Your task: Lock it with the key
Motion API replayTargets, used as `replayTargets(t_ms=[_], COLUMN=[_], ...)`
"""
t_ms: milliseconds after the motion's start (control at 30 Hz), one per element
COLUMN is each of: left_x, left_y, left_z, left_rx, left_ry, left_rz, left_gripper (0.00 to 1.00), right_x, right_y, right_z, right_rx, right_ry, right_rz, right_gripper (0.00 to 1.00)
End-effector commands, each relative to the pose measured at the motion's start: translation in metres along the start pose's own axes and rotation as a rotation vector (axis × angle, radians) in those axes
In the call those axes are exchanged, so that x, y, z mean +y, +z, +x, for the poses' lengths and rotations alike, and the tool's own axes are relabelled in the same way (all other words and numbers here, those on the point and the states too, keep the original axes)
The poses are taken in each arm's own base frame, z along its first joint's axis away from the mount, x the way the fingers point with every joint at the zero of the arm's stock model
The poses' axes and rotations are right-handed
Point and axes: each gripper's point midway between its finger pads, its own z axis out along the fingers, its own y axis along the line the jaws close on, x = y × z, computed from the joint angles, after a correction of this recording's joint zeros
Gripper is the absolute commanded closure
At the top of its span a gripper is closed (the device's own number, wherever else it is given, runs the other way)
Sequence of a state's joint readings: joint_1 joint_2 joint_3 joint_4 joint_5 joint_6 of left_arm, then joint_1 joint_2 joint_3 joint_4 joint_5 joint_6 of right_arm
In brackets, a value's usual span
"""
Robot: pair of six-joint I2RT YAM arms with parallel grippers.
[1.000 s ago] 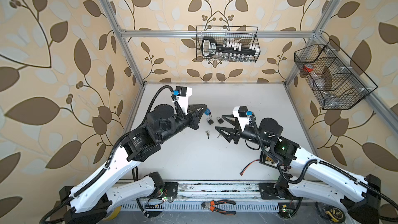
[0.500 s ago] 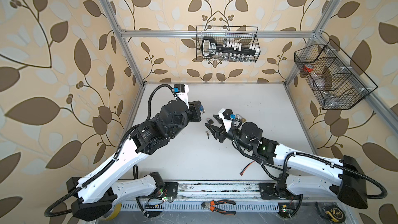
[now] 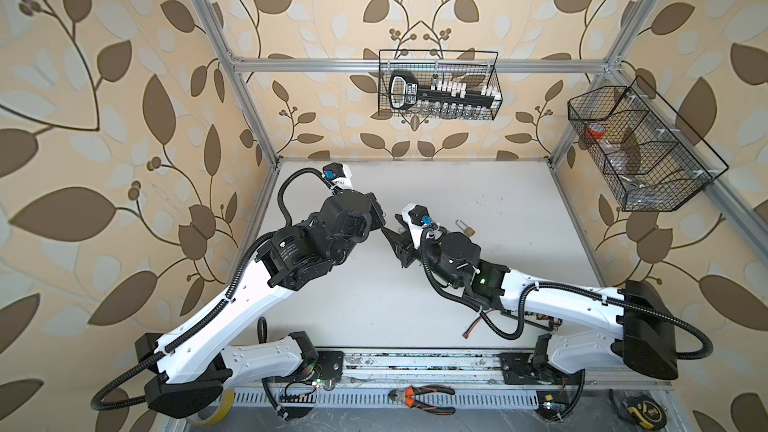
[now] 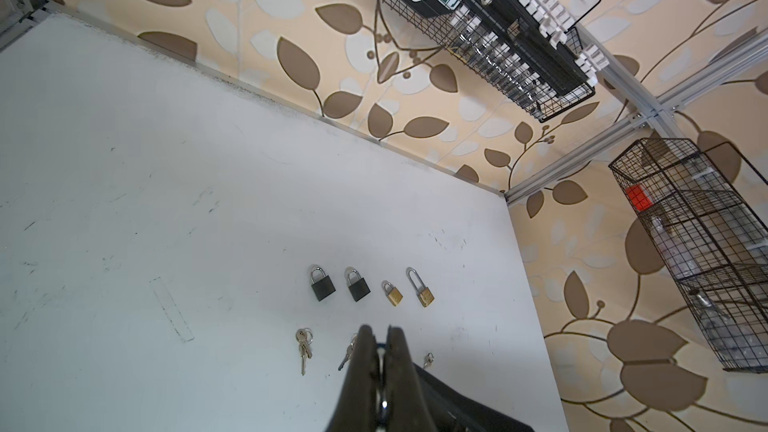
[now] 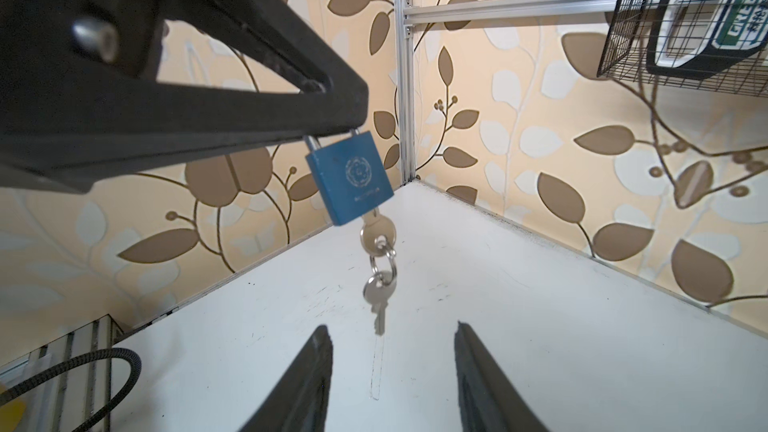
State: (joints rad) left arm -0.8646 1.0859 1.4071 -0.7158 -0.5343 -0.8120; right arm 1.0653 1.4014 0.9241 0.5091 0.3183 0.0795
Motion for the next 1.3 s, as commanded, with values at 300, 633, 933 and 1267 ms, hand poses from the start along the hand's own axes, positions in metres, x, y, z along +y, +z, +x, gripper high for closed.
replayTargets(t_ms=[300,633,933,1267], left_x=[0.004,0.006,0.007,0.01], left_y=[-0.011,-0.014,-0.015,-0.018], left_z=[-0.016,-0.018,-0.018,-0.019], left_rx=[-0.07,-0.078,-0.08,-0.084], left_ry=[-0.06,-0.061,-0.064,-0.063], left_rz=[-0.001,-0.004,-0.001,-0.006], left_gripper=[1.0,1.0,1.0,1.0], right_x=[0.009,0.011,0.008,0.0], right_y=[0.023,0.027,0.025,0.013], right_z=[-0.024,-0.022,-0.019,-0.021], right_rx=[-0.064,-0.055,-0.05,-0.048], right_ry=[0.021,0.029,0.036,0.042], right_rz=[0.019,0.019,0.028,0.053], right_gripper=[0.67,0.83,0.97,1.0])
